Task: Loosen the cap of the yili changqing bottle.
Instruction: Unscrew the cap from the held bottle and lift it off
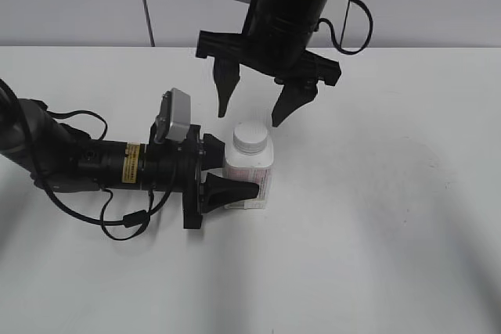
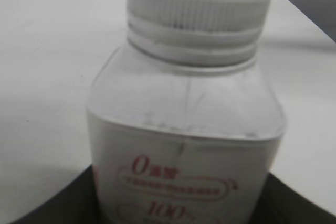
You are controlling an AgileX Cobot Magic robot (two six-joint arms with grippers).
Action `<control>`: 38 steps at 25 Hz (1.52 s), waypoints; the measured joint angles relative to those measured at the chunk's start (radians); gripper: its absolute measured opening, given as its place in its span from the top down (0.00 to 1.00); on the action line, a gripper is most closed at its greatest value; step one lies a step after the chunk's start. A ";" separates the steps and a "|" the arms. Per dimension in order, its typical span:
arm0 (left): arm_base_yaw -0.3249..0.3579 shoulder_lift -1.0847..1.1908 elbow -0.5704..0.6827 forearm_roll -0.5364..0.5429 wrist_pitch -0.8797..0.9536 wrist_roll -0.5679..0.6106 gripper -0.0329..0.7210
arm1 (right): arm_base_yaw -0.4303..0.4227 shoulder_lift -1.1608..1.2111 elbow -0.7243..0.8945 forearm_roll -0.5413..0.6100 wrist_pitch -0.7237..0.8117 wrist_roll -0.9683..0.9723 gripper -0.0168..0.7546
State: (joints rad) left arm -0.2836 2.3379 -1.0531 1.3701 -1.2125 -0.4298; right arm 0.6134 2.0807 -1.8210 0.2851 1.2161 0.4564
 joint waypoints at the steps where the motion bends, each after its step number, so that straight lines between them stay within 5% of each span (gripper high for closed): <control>1: 0.000 0.000 0.000 0.000 0.000 0.000 0.44 | 0.000 0.000 0.005 0.000 0.000 0.000 0.25; 38: 0.000 0.000 0.000 -0.002 0.000 0.000 0.44 | 0.000 0.055 0.018 -0.013 0.000 0.000 0.43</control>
State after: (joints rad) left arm -0.2836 2.3379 -1.0531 1.3682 -1.2121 -0.4298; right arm 0.6134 2.1352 -1.8031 0.2724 1.2161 0.4564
